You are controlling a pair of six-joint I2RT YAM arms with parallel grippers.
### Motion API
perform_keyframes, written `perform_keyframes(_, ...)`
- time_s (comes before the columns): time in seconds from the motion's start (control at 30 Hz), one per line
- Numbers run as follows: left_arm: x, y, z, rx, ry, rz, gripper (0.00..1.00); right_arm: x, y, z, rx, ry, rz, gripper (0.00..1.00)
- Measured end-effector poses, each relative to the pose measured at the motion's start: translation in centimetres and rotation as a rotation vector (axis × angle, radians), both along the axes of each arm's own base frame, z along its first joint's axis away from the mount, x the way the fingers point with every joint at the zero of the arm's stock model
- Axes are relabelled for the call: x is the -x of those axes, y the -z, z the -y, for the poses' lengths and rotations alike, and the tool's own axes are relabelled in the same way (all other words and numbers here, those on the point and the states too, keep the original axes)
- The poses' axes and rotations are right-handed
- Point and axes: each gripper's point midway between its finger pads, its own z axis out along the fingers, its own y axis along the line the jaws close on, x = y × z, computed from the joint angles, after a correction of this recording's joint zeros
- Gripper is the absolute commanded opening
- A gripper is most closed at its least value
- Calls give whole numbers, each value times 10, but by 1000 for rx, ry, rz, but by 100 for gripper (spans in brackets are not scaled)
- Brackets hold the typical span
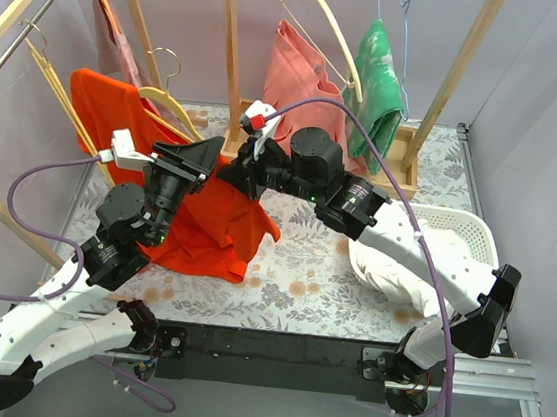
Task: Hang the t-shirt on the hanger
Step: Place the hanger at the clothesline.
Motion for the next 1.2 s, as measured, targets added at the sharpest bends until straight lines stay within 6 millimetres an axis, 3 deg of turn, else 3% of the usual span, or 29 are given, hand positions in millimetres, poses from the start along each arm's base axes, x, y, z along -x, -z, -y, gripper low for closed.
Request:
perform_keyframes(0.2, -2, 5, -1, -13, -12, -14, 10, 0, -2, 1, 1, 3, 17, 1)
perform_keyframes(0.37, -3, 5, -2, -29, -20, 5, 0, 0, -3, 2, 1, 6, 20, 1)
perform_keyframes(0.6, -5, 5, -4, -19, -43, 41, 0, 0, -3, 3, 6, 7, 22, 3)
perform_keyframes(0.73, -6, -1, -4, -22, -51, 69, 0, 0, -8, 3, -5, 7, 30, 28)
perform_keyframes(0.83, -7, -6, -7, -9, -60, 84, 0, 0, -13, 2, -19, 4, 38, 41)
perform_keyframes(1.03, -11, -15, -14, 8, -87, 105, 0, 3, -19, 5, -34, -3, 42, 50)
perform_keyframes(1.2, -16, -31, -15, 22, -85, 129, 0, 7, -34, 13, -72, 1, 61, 52)
